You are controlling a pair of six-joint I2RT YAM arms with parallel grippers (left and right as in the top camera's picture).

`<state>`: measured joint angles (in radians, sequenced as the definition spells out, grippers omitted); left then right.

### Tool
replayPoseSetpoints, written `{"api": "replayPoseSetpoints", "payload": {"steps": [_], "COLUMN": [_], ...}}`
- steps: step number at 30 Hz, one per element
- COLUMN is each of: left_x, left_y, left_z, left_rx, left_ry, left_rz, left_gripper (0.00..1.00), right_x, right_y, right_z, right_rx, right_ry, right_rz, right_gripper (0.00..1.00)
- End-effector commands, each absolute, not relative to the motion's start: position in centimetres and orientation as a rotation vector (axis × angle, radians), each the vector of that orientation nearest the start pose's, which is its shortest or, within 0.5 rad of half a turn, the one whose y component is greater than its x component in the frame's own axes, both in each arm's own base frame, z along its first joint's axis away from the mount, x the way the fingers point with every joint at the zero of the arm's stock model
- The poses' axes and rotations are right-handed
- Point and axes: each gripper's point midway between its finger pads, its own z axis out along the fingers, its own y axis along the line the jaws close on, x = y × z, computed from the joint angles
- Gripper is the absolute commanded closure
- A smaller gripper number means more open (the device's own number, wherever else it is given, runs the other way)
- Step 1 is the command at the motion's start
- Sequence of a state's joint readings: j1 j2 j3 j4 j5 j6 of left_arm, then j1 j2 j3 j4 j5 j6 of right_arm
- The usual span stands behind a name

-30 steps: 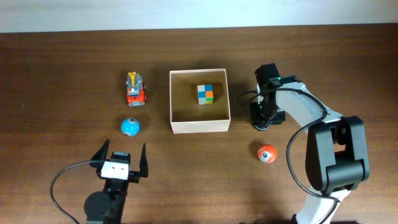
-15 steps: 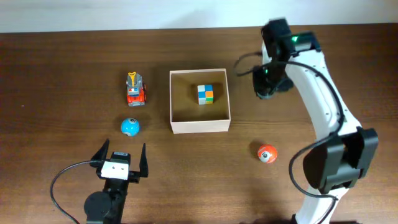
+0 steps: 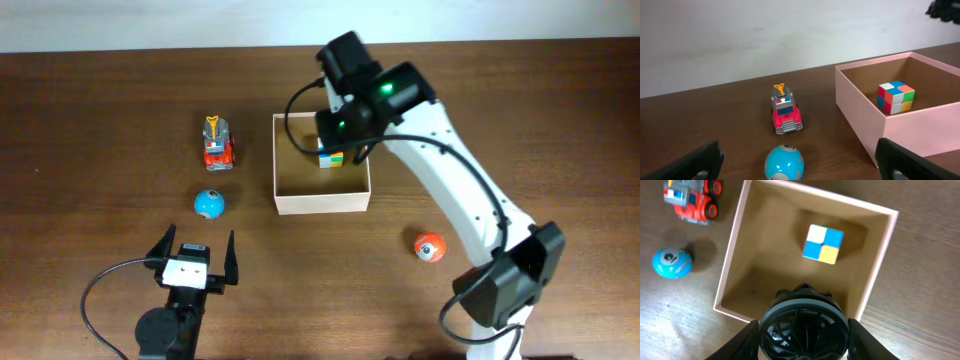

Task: Pack container
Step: 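Carry the puck into the pink box beside the cube, release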

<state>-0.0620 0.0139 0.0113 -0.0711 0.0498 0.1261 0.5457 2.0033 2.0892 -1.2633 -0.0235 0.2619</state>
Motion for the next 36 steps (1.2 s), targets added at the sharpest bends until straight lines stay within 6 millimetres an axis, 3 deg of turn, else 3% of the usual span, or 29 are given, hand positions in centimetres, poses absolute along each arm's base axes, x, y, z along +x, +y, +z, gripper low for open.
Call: {"api": "replayPoseSetpoints", "payload": {"steps": [1, 6, 11, 17, 24, 26, 29, 33, 36], "left_x": [24.5, 24.5, 24.5, 24.5, 24.5, 24.5, 24.5, 24.5, 24.5], "left_y": [-2.5, -2.5, -2.5, -2.5, -2.5, -2.5, -2.5, -2.5, -2.5], "left_z": [15.8, 15.8, 15.8, 15.8, 15.8, 15.8, 15.8, 15.8, 15.8], "left_rx": [0.188, 0.188, 0.188, 0.188, 0.188, 0.188, 0.188, 0.188, 0.188], "left_ry": [1.634, 1.634, 1.634, 1.634, 1.634, 1.634, 1.634, 1.634, 1.634], "left_rz": [-0.009, -0.009, -0.009, -0.009, -0.009, -0.009, -0.009, -0.009, -0.009], "left_gripper": [0.01, 0.01, 0.01, 0.01, 0.01, 0.01, 0.01, 0.01, 0.01], "right_x": [40.3, 40.7, 40.8, 40.8, 41.0, 41.3, 42.2, 43.1, 42.9], "right_y": [24.7, 24.9, 24.9, 24.8, 24.5, 24.5, 24.4, 23.0, 20.4], "right_z": [18.3, 14.4, 11.7, 10.1, 10.1, 10.7, 13.1, 19.1, 23.8], "right_rx": [-0.379, -0.376, -0.382, -0.386, -0.382, -0.374, -0.350, -0.302, -0.240], "right_ry": [2.785, 2.866, 2.920, 2.950, 2.946, 2.931, 2.888, 2.811, 2.755], "right_rz": [0.172, 0.129, 0.094, 0.067, 0.045, 0.050, 0.076, 0.094, 0.048], "right_gripper": [0.53, 0.53, 0.52, 0.48, 0.44, 0.42, 0.39, 0.30, 0.11]}}
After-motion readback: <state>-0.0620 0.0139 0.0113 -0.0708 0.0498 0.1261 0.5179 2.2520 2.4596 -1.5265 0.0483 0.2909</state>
